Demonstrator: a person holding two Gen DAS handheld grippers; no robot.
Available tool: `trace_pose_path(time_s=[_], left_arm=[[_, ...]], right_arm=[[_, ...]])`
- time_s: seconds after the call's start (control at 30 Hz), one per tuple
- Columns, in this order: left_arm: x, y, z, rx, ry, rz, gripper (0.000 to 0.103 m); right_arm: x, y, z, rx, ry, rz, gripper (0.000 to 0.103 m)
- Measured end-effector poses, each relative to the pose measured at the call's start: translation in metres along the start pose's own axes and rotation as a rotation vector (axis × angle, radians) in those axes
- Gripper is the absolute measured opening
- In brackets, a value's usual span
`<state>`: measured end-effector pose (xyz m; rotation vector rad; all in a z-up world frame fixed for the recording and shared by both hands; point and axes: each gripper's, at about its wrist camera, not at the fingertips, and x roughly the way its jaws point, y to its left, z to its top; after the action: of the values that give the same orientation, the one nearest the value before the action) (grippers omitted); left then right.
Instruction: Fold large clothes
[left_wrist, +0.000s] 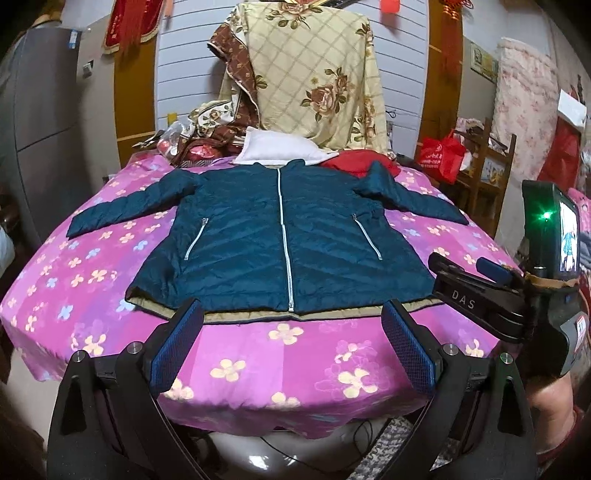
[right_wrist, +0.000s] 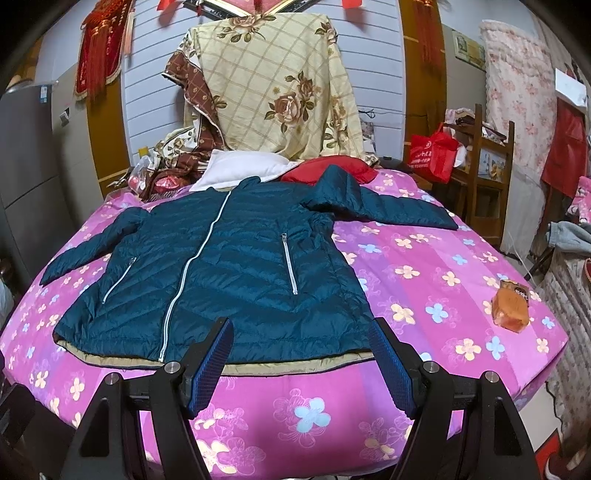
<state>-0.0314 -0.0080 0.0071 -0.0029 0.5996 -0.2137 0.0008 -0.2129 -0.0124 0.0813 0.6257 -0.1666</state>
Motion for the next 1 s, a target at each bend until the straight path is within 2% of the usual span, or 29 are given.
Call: trace_pose_path(time_s=[0.27,0.67,0.87,1.0], left_arm=[[0.009,0.009,-0.002,-0.032,0.036,0.06,0.097],[0.002,0.006,-0.004,0.015,-0.027,-0.001,0.097],[0.006,0.008,-0.003,0.023,-0.023,-0.003,0.097],[0.003,0.0,-0.005,0.017,0.008,0.038,0.097]], right_arm=[[0.002,-0.002,-0.002,0.014,0.005,-0.002,0.073],[0.003,-0.002,-0.004,0.019,0.013,-0.002,0.073],[0.004,-0.003,-0.004,0.021,0.015,-0.002,0.073],[0.005,-0.004,-0.006,0.023,0.021,-0.003,0.073]])
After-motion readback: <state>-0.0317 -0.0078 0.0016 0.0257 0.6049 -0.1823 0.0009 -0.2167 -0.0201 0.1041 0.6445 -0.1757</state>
